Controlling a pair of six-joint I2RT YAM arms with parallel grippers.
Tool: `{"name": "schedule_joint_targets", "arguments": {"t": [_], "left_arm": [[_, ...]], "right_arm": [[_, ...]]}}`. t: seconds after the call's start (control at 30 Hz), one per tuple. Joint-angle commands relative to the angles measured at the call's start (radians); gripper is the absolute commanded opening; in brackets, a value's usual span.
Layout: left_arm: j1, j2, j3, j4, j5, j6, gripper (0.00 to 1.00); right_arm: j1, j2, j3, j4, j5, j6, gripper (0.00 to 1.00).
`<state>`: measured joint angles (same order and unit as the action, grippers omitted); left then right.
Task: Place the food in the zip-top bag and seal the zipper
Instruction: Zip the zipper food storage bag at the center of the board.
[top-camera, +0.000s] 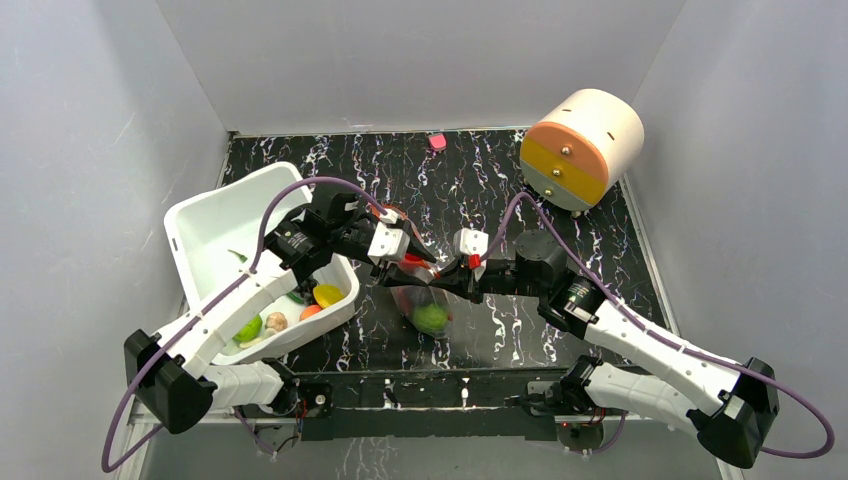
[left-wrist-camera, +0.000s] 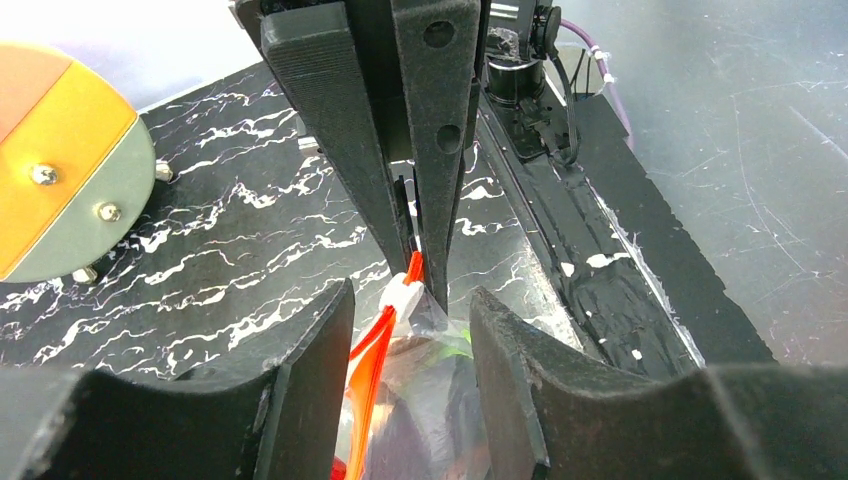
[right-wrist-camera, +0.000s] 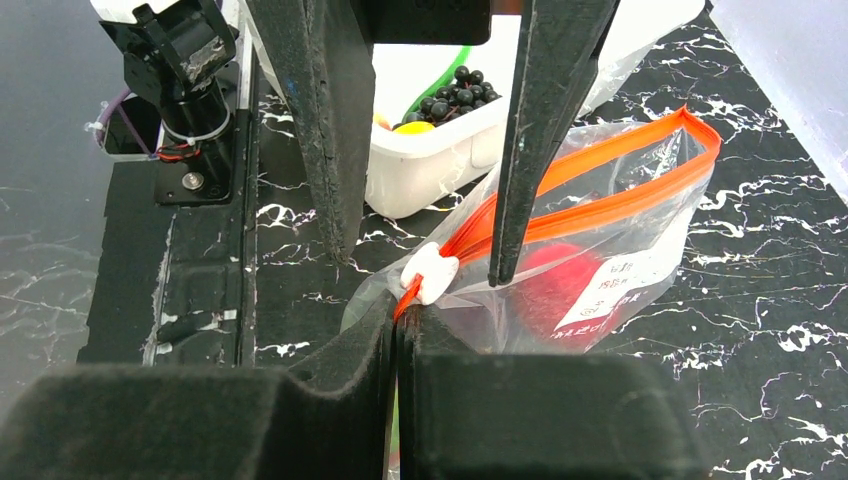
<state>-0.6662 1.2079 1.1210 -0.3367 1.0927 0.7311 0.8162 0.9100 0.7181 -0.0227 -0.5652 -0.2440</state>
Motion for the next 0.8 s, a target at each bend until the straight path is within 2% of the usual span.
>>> {"name": "schedule_joint_targets", "arguments": {"t": [0.0,0.13,0.27,0.43,0.53,0.57,0.7,0.77], "left_arm": [[-0.009,0.001,0.017,0.013,0.053,0.045,0.44],[-0.011,0.006,0.021,0.007,0.059,0.049,0.38],[-0.012,0.019,0.033,-0.008,0.062,0.056,0.24],[-0.012,0.028,0.047,-0.034,0.060,0.063,0.18],[-0.012,0.038,0.064,-0.074,0.064,0.080,0.02],[-0.011,0.041,0.069,-0.085,0.063,0.087,0.00],[-0.012,0.034,0.074,-0.086,0.040,0.082,0.00],[-0.012,0.029,0.074,-0.055,0.022,0.044,0.00]], "right_arm": [[0.000,-0.008,0.052,0.079,-0.007,0.008,0.00],[0.000,-0.001,0.052,0.084,-0.015,0.008,0.00],[0.000,-0.002,0.050,0.086,-0.011,0.008,0.00],[0.000,-0.010,0.046,0.085,0.002,0.007,0.00],[0.001,-0.016,0.041,0.086,0.018,0.008,0.00],[0.001,-0.018,0.040,0.086,0.023,0.008,0.00],[0.001,-0.034,0.033,0.095,0.066,0.015,0.00],[0.000,-0.043,0.024,0.112,0.079,0.025,0.11]]}}
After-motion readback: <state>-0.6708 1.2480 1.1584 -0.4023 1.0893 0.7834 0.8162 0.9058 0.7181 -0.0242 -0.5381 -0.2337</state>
